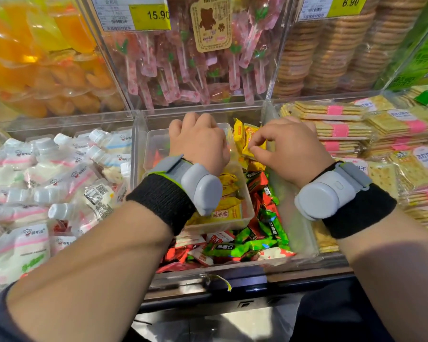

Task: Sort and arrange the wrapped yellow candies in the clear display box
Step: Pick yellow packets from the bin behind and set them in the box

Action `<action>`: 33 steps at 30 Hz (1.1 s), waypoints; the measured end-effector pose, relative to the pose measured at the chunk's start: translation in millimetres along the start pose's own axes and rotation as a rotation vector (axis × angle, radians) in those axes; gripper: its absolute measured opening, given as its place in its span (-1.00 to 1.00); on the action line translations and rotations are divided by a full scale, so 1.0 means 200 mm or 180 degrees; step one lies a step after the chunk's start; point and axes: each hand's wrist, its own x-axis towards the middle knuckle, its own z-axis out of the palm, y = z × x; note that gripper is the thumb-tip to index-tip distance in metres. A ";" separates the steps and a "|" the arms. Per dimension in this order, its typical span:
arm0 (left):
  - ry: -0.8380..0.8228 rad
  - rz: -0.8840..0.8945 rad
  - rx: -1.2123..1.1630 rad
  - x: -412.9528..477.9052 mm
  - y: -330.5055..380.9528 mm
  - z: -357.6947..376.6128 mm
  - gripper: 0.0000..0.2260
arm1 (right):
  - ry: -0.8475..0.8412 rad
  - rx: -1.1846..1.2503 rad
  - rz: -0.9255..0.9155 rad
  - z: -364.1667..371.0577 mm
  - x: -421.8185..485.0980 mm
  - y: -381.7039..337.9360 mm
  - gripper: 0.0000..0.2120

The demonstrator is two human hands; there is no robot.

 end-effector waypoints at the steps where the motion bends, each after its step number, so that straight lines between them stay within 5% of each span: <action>1: -0.0010 -0.0011 0.0022 0.03 0.01 0.01 -0.84 | -0.0017 -0.0044 0.0013 -0.01 0.02 0.01 -0.94; 15: -0.0387 -0.0182 0.0147 0.26 0.11 0.17 -0.64 | 0.0074 0.0015 0.0113 0.00 0.07 0.08 -0.89; 33: -0.0529 -0.0314 -0.0623 0.22 0.10 0.10 -0.86 | 0.0186 0.0344 0.0103 -0.01 0.01 0.09 -0.85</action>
